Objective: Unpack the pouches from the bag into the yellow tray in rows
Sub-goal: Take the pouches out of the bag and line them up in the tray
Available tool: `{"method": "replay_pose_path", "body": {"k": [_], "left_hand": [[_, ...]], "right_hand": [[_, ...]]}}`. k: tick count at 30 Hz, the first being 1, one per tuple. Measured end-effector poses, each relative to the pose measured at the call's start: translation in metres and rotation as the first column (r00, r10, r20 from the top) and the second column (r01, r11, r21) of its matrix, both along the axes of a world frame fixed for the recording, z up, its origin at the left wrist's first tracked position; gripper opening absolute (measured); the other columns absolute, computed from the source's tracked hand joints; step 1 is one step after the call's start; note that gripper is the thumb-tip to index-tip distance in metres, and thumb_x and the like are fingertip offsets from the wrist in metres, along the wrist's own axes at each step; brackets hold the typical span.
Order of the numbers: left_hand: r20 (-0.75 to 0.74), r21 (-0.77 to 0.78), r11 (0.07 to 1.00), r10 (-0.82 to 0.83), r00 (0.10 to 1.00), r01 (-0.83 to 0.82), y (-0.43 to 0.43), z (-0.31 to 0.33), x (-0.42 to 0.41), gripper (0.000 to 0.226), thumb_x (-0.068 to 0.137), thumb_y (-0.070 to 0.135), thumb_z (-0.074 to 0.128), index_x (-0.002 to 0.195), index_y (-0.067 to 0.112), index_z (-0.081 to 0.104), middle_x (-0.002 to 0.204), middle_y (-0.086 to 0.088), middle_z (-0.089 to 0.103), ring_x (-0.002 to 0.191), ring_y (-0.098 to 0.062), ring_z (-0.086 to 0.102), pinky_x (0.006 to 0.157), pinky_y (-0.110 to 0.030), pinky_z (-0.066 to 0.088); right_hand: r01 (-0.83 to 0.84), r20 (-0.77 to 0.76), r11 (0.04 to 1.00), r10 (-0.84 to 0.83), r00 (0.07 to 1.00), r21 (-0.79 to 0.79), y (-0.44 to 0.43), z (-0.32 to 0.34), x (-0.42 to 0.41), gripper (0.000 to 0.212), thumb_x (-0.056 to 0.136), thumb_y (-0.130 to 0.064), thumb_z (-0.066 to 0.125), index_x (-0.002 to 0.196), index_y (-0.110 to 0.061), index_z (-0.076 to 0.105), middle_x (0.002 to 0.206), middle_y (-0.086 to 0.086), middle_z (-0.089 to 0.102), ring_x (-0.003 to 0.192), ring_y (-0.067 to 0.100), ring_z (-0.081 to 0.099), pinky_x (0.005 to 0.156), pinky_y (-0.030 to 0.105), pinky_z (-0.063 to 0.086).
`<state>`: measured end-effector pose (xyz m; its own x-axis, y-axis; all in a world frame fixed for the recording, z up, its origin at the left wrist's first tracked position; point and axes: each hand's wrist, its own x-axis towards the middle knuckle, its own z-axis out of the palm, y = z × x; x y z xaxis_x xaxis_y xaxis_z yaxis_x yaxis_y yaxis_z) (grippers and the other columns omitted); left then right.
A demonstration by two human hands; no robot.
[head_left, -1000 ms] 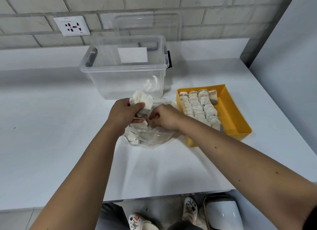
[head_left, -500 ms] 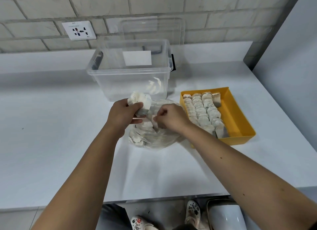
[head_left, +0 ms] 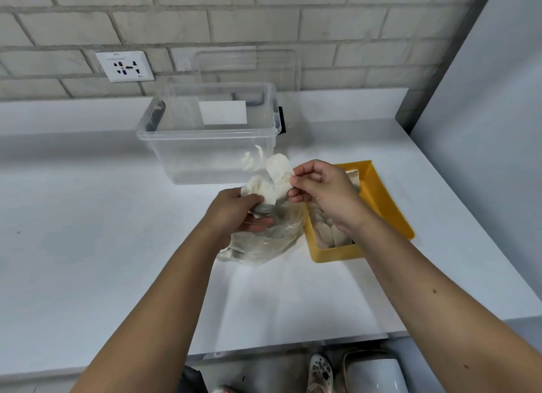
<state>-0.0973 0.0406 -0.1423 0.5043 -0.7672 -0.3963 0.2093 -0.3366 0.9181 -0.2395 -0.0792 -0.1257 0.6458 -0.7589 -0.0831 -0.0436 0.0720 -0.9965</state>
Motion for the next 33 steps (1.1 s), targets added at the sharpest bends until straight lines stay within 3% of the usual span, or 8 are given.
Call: {"method": "replay_pose_path", "body": {"k": [3,6,10,12,15,23,28,33], "left_hand": [[-0.021,-0.001,1.000,0.029,0.999,-0.029,0.001,-0.003,-0.003,0.011,0.097,0.008,0.056,0.096,0.005,0.066,0.093,-0.018,0.075,0.082,-0.032,0.075,0.071,-0.037,0.062],[-0.037,-0.044,0.999,0.005,0.999,-0.007,0.002,-0.003,-0.006,0.015,0.097,0.010,0.055,0.103,0.005,0.068,0.088,-0.013,0.075,0.086,-0.032,0.075,0.077,-0.039,0.062],[-0.069,-0.099,0.995,0.006,0.998,-0.013,0.001,0.001,-0.012,0.025,0.099,0.025,0.057,0.109,0.005,0.068,0.092,-0.015,0.074,0.088,-0.030,0.075,0.074,-0.036,0.061],[0.008,-0.103,0.994,-0.028,1.000,0.029,0.001,0.003,-0.014,0.027,0.095,0.030,0.066,0.110,0.008,0.069,0.096,-0.012,0.076,0.088,-0.026,0.075,0.071,-0.031,0.061],[0.121,-0.080,0.995,-0.046,0.992,0.056,0.000,0.004,-0.013,0.024,0.090,0.019,0.073,0.110,0.008,0.069,0.096,-0.014,0.076,0.082,-0.024,0.075,0.068,-0.029,0.060],[0.365,-0.015,0.998,-0.057,0.929,0.067,-0.005,-0.002,-0.010,0.007,0.089,0.017,0.071,0.095,0.013,0.071,0.080,-0.012,0.075,0.077,-0.033,0.073,0.079,-0.050,0.061],[0.490,0.010,0.994,-0.097,0.866,0.106,-0.010,-0.001,-0.016,0.003,0.089,0.020,0.069,0.090,0.017,0.070,0.067,-0.001,0.072,0.062,-0.018,0.069,0.070,-0.039,0.061],[0.473,0.013,0.994,-0.105,0.875,0.113,-0.012,0.005,-0.019,0.005,0.087,0.022,0.070,0.090,0.018,0.070,0.072,0.001,0.075,0.060,-0.011,0.066,0.054,-0.021,0.050]], "right_hand": [[-0.009,0.005,0.999,0.009,1.000,0.043,0.001,0.004,-0.002,0.008,0.090,0.003,0.063,0.094,-0.004,0.061,0.075,0.011,0.069,0.066,0.019,0.069,0.068,0.029,0.060],[-0.006,-0.014,0.993,0.007,1.000,0.122,0.005,0.001,0.002,0.007,0.089,0.003,0.063,0.091,-0.004,0.061,0.071,0.011,0.068,0.065,0.022,0.069,0.071,0.032,0.061],[0.070,-0.002,0.981,-0.071,0.997,0.180,0.008,-0.004,0.008,0.008,0.090,0.002,0.062,0.089,-0.005,0.060,0.076,0.014,0.068,0.065,0.022,0.071,0.067,0.030,0.062],[0.078,-0.002,0.977,-0.079,0.997,0.198,0.009,-0.006,0.011,0.008,0.090,0.001,0.063,0.088,-0.005,0.060,0.079,0.014,0.068,0.066,0.022,0.071,0.067,0.029,0.061],[0.066,-0.026,0.974,-0.062,0.998,0.215,0.010,-0.006,0.011,0.010,0.089,0.002,0.064,0.089,-0.006,0.058,0.076,0.011,0.068,0.063,0.020,0.070,0.068,0.030,0.062],[0.033,-0.084,0.964,-0.011,0.996,0.264,0.002,-0.003,0.003,0.016,0.089,-0.010,0.068,0.102,-0.011,0.059,0.086,0.011,0.068,0.063,0.024,0.069,0.069,0.038,0.060],[0.067,-0.119,0.975,-0.042,0.992,0.214,-0.002,-0.005,0.000,0.016,0.089,-0.019,0.069,0.100,-0.010,0.062,0.083,0.006,0.066,0.056,0.018,0.067,0.054,0.027,0.056],[0.095,-0.135,0.991,-0.083,0.987,0.091,-0.012,-0.001,-0.004,0.021,0.079,-0.003,0.077,0.083,-0.008,0.057,0.064,0.003,0.053,0.047,0.011,0.039,0.039,0.021,0.034]]}}
